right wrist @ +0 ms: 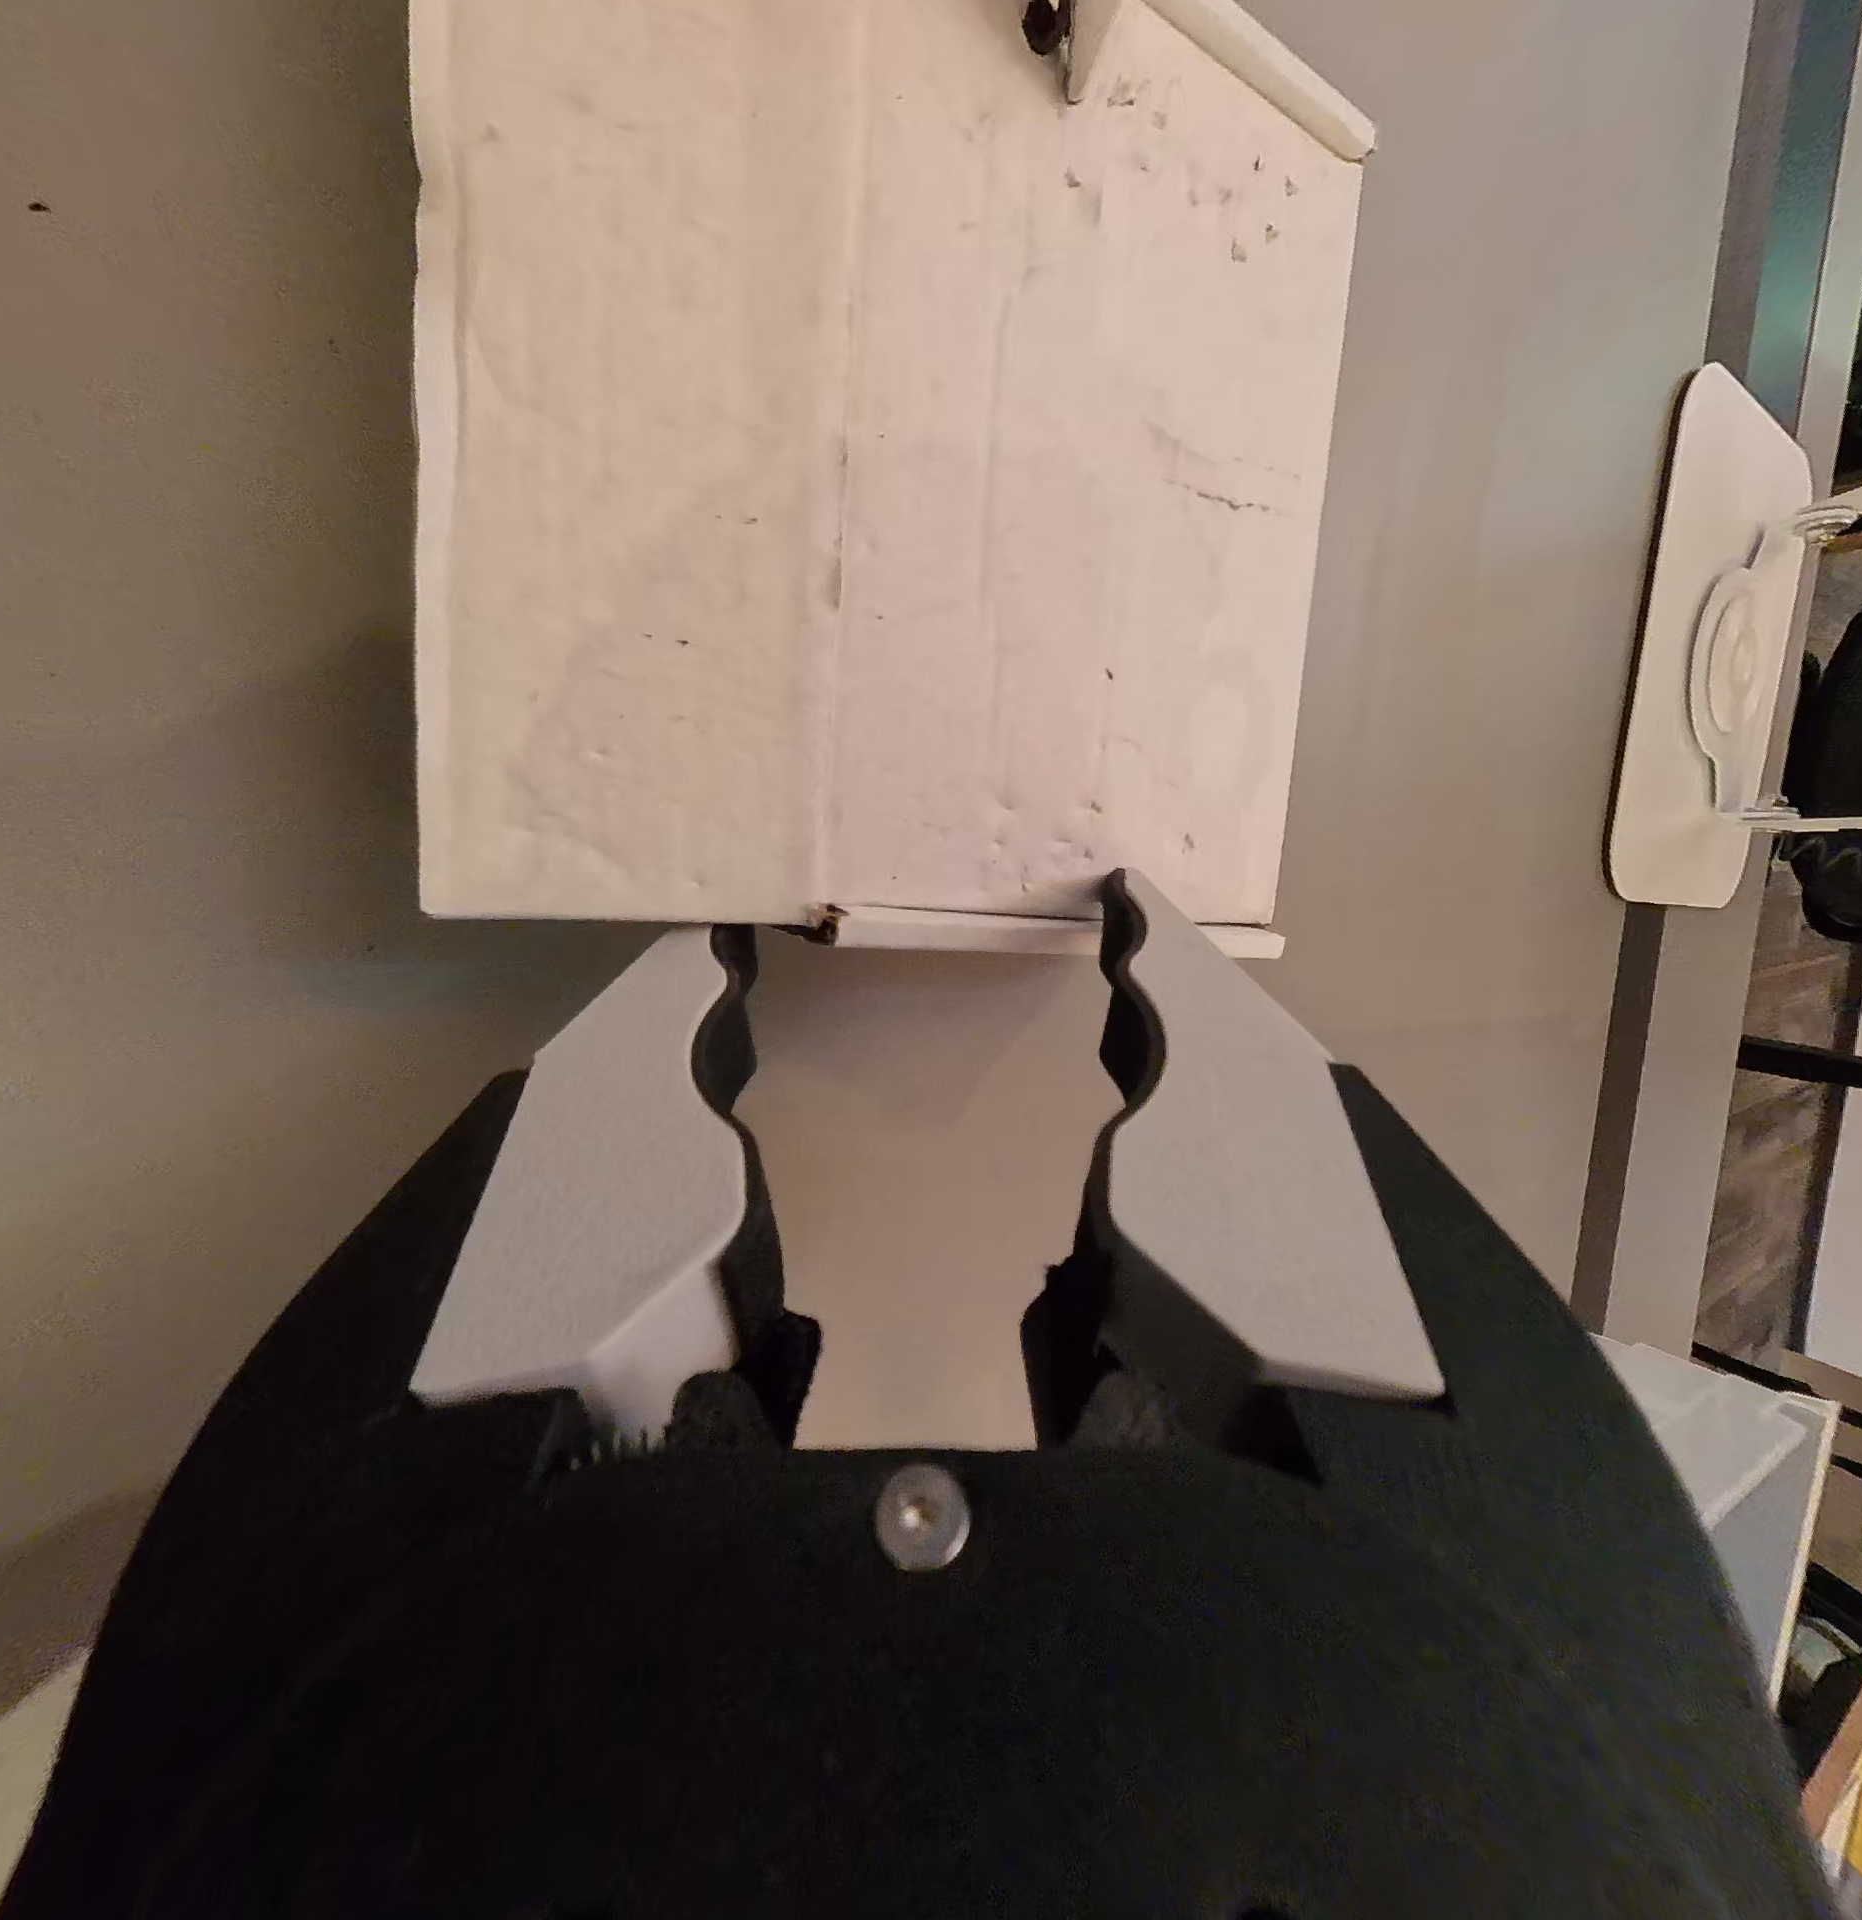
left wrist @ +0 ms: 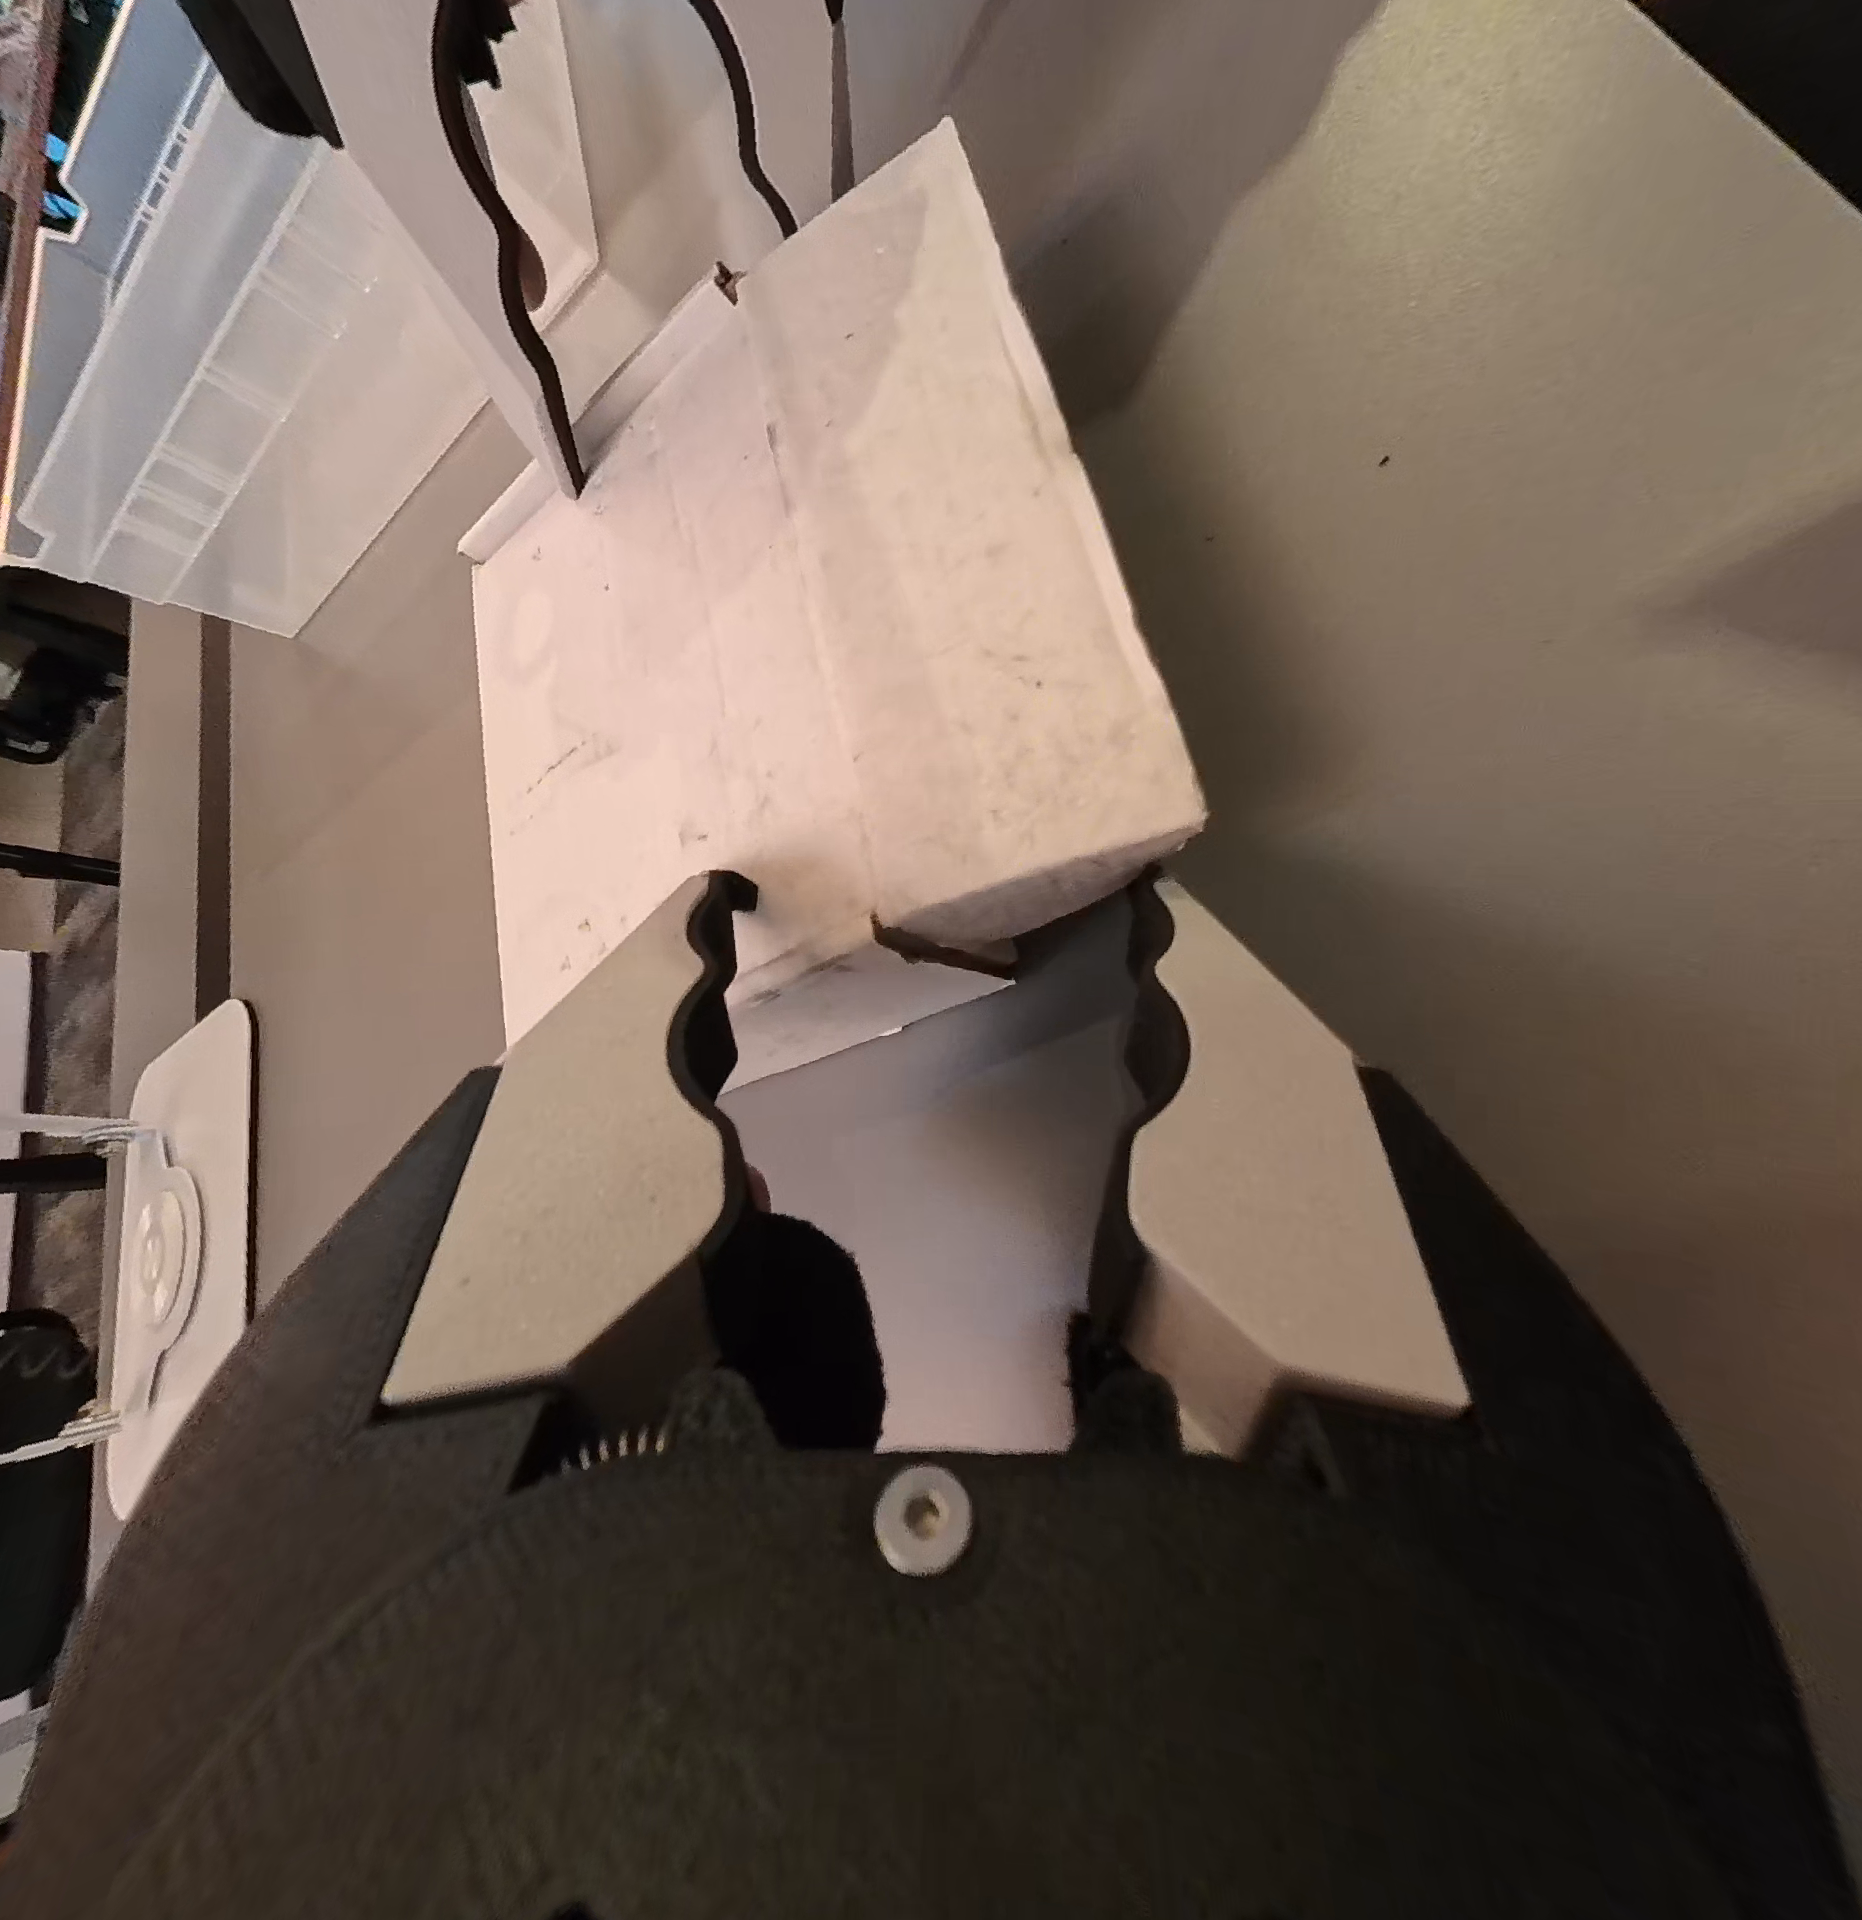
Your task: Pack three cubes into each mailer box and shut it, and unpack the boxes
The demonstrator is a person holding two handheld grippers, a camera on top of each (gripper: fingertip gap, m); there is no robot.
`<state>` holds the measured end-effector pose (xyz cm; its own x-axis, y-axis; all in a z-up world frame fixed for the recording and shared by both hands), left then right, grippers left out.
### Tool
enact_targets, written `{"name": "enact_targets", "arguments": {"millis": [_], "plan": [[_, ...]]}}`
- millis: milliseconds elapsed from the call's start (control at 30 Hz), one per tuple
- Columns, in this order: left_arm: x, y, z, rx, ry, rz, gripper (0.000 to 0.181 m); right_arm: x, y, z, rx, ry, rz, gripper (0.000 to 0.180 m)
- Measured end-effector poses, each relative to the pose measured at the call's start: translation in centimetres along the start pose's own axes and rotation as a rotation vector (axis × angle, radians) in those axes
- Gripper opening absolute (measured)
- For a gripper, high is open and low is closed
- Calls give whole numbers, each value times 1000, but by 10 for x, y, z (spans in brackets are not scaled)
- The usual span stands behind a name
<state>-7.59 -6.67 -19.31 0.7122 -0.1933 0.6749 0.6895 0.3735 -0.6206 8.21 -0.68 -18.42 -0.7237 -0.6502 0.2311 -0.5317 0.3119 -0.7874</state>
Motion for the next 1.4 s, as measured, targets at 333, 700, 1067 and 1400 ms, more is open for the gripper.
{"name": "enact_targets", "arguments": {"millis": [333,700,1067,1400], "plan": [[0,0,-5,-8,6,23,85,0,1,1,-22,-3,4,67],[0,3,-4,44,-25,-17,80,0,1,2,-28,3,-3,67],[-2,5,-4,110,-5,-85,76,1,2,3,-65,6,-3,68],[-1,3,-4,87,2,-52,78,1,3,4,-80,4,-1,68]]}}
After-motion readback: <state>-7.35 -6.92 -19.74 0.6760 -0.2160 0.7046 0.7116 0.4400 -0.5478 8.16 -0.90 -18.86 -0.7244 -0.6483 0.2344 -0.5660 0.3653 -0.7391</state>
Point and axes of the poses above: each gripper's, where its closed fingertips meet, y out along the fingers, x out of its top, z = x × y across the jaws, the point moved 4 cm from there along -y, back along the fingers, and after that the axes turned 13 degrees about -y, right-handed, at the moved point
